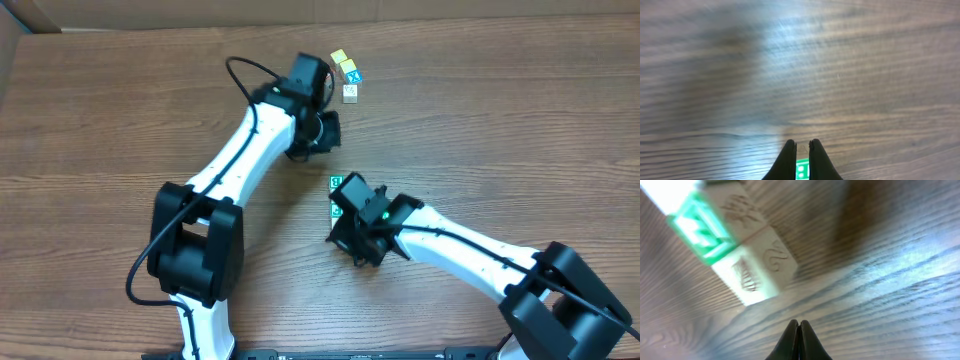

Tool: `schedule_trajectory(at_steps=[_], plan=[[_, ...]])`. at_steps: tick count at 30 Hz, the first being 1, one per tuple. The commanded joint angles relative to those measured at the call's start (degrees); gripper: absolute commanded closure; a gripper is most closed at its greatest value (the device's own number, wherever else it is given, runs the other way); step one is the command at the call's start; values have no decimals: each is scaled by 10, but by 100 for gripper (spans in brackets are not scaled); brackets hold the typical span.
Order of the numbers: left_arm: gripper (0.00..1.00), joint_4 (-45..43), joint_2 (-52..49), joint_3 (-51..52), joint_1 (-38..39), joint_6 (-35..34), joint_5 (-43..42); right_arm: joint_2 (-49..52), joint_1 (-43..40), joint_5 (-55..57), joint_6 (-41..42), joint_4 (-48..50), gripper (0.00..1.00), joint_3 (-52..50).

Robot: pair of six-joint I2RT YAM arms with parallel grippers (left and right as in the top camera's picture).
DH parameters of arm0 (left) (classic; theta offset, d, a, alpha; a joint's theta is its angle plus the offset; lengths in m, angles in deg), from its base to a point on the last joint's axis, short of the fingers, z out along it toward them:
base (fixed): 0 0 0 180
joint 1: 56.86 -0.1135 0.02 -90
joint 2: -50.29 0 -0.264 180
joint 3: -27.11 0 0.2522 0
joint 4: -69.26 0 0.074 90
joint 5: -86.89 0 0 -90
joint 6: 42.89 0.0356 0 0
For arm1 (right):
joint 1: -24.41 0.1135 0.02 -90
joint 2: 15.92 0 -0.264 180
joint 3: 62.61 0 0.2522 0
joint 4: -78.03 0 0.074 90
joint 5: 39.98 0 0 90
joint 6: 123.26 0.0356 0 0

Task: Flip 5 blocks

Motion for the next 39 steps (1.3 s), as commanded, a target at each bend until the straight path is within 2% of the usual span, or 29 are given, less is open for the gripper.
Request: schedule_trajectory(at_steps=[1,4,9,12,17,27,39], plan=[[96,73,-9,-56,-28,8,20,-22,-36,6,-180,-80,96,97],[96,124,-9,-59,-40,14,20,-22,-67,8,-250,-123,96,137],[96,183,-9,-51,-43,39,42,-12,-112,28,-288,-123,96,140],[96,187,-9,-33,-39,38,50,10,-125,31,-317,-105,96,139],[96,158,-9,18,-28,20,45,58,-124,32,-370,-56,96,138],[96,48,-9,107,-8,-15,43,96,-124,72,-372,-19,96,138],[96,26,-9,137,-6,-36,42,96,-103,72,-372,19,96,104]])
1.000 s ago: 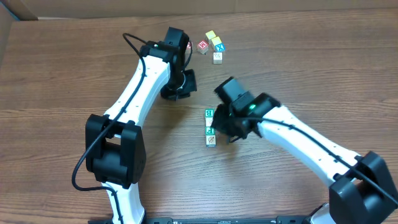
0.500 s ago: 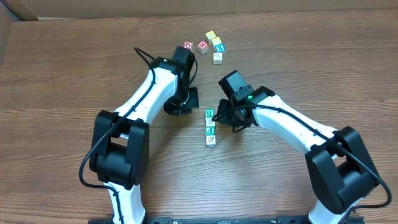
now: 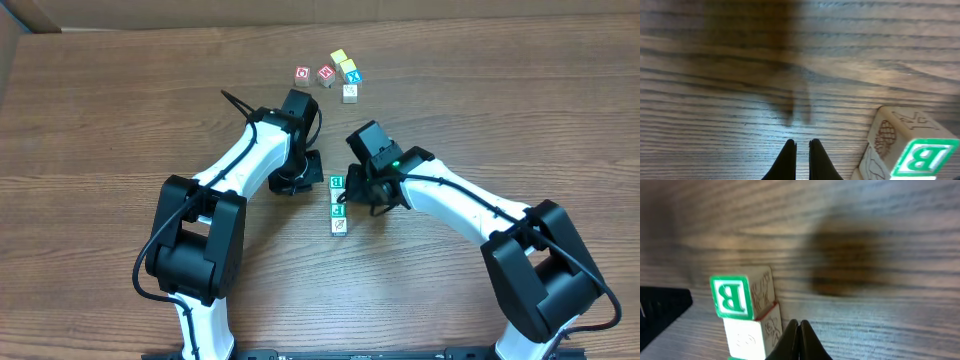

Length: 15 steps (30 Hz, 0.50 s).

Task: Flip 5 blocks

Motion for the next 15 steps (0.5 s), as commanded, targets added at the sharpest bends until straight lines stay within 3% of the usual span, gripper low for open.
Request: schedule_trajectory(at_steps=[1,15], plan=[[96,-8,-7,14,4,-13,0,0,8,8,-5,5,96,-3],[96,-25,-7,22,4,-13,-70,0,28,8,-5,10,96,-7]])
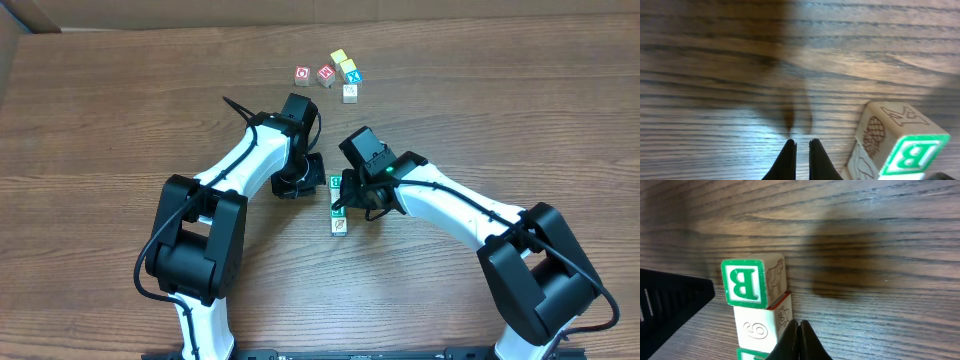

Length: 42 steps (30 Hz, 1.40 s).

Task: Flip 5 blocks

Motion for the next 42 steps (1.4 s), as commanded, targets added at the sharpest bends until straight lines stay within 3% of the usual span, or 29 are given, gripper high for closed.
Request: schedule_trajectory(at_steps=[1,42], plan=[[96,-2,-7,4,4,-8,-29,0,9,6,-4,5,96,-6],[96,-9,-7,4,4,-8,-37,0,10,-16,-5,21,96,-13]])
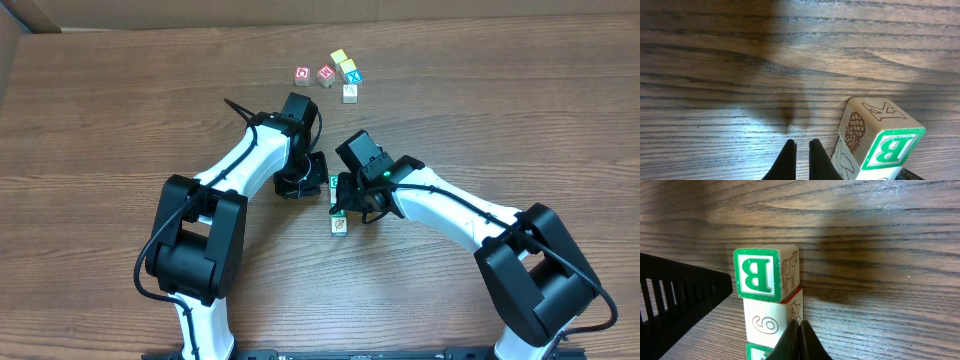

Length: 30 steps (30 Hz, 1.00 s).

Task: Flip 5 blocks

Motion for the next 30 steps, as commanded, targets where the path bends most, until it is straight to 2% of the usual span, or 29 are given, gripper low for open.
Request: schedule_trajectory(at_steps=[1,23,30], plan=[[96,0,-7,4,4,-4,-7,0,3,-5,-9,3,96,-4],[96,6,-7,4,8,-4,-15,0,2,5,-21,0,96,-4],[96,7,-7,4,26,-4,-55,0,2,6,-21,-2,96,-4]])
